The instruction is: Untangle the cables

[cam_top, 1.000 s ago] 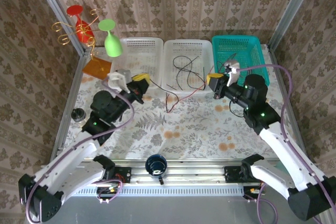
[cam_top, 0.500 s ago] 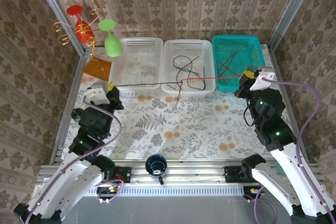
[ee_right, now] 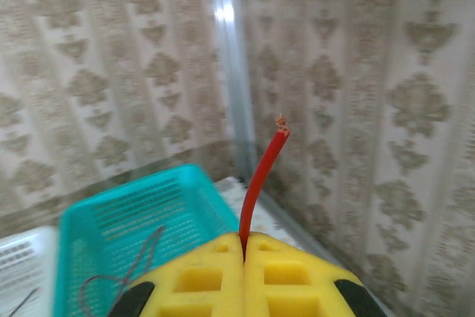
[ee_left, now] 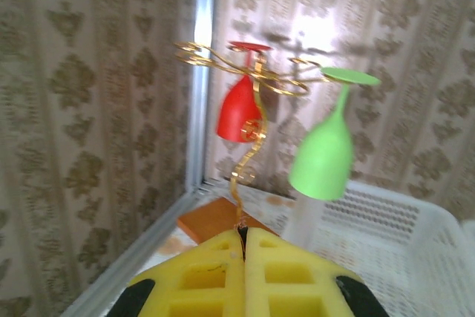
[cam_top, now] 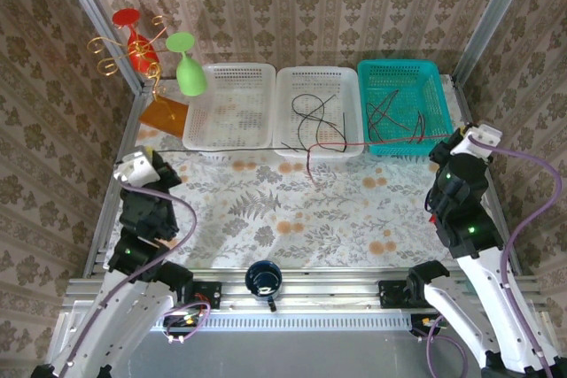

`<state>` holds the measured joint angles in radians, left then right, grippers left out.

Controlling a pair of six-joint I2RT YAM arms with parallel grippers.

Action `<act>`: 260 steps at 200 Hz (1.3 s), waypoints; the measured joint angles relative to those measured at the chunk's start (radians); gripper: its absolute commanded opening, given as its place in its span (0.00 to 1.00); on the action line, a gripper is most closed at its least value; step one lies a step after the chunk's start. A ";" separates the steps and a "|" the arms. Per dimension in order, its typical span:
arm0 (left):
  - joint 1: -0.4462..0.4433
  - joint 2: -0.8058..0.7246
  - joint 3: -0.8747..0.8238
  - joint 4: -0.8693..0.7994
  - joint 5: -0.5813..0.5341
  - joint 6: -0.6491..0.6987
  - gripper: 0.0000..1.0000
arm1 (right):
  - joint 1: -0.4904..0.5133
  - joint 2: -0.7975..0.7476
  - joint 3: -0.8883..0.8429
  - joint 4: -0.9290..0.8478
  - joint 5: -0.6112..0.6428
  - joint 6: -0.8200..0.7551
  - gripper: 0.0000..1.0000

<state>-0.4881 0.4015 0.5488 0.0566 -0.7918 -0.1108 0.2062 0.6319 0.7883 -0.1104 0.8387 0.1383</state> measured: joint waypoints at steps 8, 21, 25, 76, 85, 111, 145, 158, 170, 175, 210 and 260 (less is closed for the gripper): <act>0.001 -0.021 -0.012 0.008 -0.041 0.007 0.00 | -0.014 0.008 0.000 -0.003 0.045 0.016 0.00; 0.007 -0.047 -0.027 0.017 -0.097 0.019 0.00 | -0.039 0.016 0.000 -0.015 0.101 0.041 0.00; 0.009 -0.053 -0.029 0.018 -0.110 0.023 0.00 | -0.048 0.018 -0.002 -0.019 0.119 0.051 0.00; 0.012 -0.121 -0.031 0.017 -0.232 0.044 0.00 | -0.108 0.018 -0.023 -0.098 0.228 0.168 0.00; 0.013 -0.126 -0.031 0.014 -0.228 0.037 0.00 | -0.110 0.015 -0.027 -0.103 0.227 0.181 0.00; 0.013 -0.124 -0.031 -0.023 -0.167 -0.019 0.00 | -0.110 0.008 -0.038 -0.104 0.186 0.196 0.00; 0.013 -0.065 -0.026 -0.048 0.011 -0.099 0.00 | -0.110 -0.004 -0.038 -0.096 0.060 0.180 0.00; 0.013 -0.017 -0.010 -0.059 0.092 -0.124 0.00 | -0.111 -0.005 -0.035 -0.095 0.003 0.170 0.00; 0.013 0.030 0.012 -0.060 0.164 -0.143 0.00 | -0.111 -0.006 -0.021 -0.096 -0.057 0.157 0.00; 0.013 0.047 0.022 -0.057 0.191 -0.149 0.00 | -0.111 -0.005 -0.013 -0.095 -0.084 0.153 0.00; 0.002 0.183 0.106 0.009 0.360 -0.188 0.00 | -0.111 -0.006 0.045 -0.096 -0.226 0.150 0.00; -0.105 0.418 0.271 0.174 0.479 -0.189 0.00 | -0.111 -0.003 0.066 -0.098 -0.342 0.184 0.00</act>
<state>-0.5934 0.8200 0.8196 0.2310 -0.3126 -0.3000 0.0952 0.6285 0.8539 -0.2085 0.4969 0.3222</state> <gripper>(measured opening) 0.053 0.066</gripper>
